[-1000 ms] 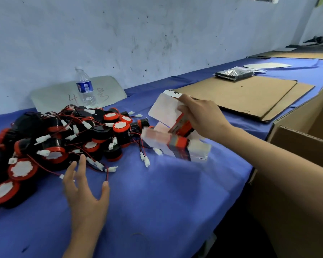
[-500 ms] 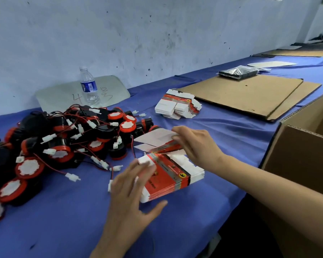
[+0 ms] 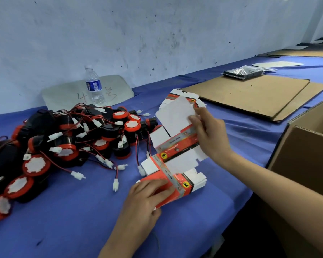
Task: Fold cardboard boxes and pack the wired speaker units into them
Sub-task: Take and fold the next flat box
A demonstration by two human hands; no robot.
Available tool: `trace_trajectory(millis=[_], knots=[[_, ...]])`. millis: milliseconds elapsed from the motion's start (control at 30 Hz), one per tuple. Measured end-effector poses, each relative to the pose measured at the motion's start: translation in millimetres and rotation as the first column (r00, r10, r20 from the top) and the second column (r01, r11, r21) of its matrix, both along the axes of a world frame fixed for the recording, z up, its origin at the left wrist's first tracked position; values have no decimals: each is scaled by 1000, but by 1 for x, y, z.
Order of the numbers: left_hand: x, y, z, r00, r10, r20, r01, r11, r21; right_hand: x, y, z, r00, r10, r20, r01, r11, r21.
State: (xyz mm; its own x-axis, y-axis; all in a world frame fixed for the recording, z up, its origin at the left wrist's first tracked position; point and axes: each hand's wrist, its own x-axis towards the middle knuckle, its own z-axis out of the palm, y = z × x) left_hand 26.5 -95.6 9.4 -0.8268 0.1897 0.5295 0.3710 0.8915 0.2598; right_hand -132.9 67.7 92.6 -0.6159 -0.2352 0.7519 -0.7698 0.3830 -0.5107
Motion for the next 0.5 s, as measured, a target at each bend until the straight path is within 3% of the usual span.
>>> trace_trajectory(millis=[100, 167, 233, 300, 367, 433, 500], knots=[[1, -1, 0, 1000, 23, 1, -23, 1000, -3, -17, 14, 18, 998, -60, 29, 46, 940, 337], [1, -1, -2, 999, 24, 33, -24, 1000, 11, -27, 21, 30, 991, -33, 127, -46, 817, 574], [2, -2, -2, 998, 24, 57, -25, 1000, 16, -32, 27, 38, 963, -4, 271, -183, 730, 659], [2, -2, -2, 997, 29, 74, -31, 999, 29, -34, 34, 43, 892, 56, 448, -327, 764, 556], [1, 0, -3, 996, 7, 90, -10, 999, 35, -33, 36, 43, 803, 166, 572, -401, 861, 312], [5, 2, -2, 982, -17, 191, -2, 995, 98, -30, 29, 35, 765, 229, 601, -344, 936, 81], [11, 4, 4, 931, -100, 351, 7, 966, 259, -23, 12, 20, 785, 240, 571, -274, 961, -28]])
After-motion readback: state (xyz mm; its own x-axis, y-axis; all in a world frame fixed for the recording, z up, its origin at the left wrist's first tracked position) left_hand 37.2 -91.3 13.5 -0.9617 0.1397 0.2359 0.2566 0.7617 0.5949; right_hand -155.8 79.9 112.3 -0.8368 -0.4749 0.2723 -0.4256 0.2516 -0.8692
